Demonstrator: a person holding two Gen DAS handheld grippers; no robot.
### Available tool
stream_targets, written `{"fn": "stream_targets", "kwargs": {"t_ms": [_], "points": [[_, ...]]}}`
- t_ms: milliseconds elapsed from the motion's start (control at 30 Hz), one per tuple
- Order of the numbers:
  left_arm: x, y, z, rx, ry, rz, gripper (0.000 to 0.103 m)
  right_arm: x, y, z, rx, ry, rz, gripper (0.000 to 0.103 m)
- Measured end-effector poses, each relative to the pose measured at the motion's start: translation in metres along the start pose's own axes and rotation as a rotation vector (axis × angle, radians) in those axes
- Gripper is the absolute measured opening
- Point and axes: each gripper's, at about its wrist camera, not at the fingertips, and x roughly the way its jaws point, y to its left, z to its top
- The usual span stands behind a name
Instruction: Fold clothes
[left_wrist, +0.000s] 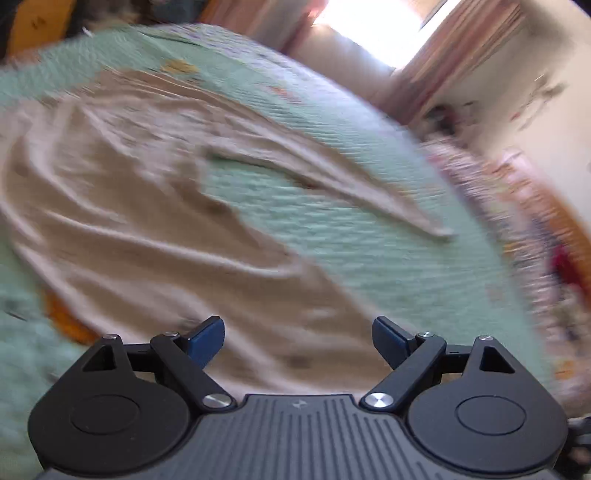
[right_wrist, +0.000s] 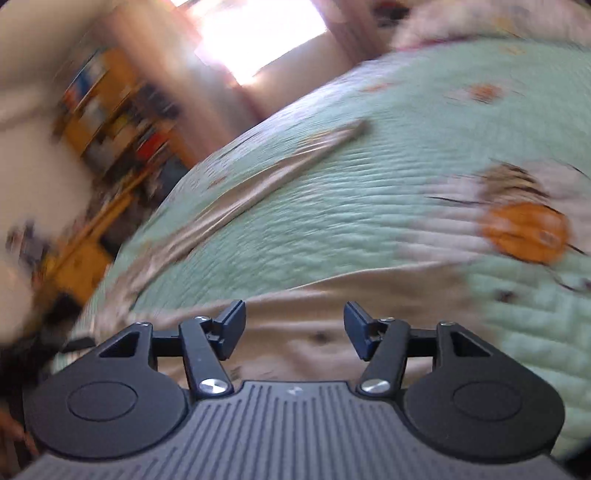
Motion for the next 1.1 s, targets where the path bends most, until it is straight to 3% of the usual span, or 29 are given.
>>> {"fn": "stream_targets", "kwargs": {"t_ms": [100,167,233,500,700,900,1000,1100], "points": [[0.0,0.008,0.004,0.068,0.003,0.137,0.088,0.013,0.034,-0.005,-0.12,0.046,0.026,0.061],[0.001,0.008,0.007,0.131,0.004,0.176,0.087,0.021,0.058,-0.004,-0.181,0.065,0.044,0.061],[0.006,0.005,0.008,0.16,0.02,0.174,0.085,0.027,0.082,-0.003,-0.247,0.075,0.063,0.061],[0.019,-0.003,0.006,0.232,0.059,0.176,0.07,0.045,0.106,-0.02,-0.312,0.156,0.042,0.061],[0.019,0.0,0.002,0.246,0.058,0.161,0.068,0.033,0.098,-0.036,-0.372,0.182,-0.04,0.061],[0.02,0.002,0.002,0.238,0.057,0.152,0.069,0.035,0.15,-0.024,-0.46,0.154,0.102,0.061],[0.021,0.002,0.002,0.24,0.062,0.152,0.07,0.056,0.164,-0.034,-0.451,0.225,0.18,0.062],[0.021,0.002,0.002,0.245,0.065,0.15,0.071,0.075,0.153,-0.052,-0.372,0.312,0.146,0.062]]}}
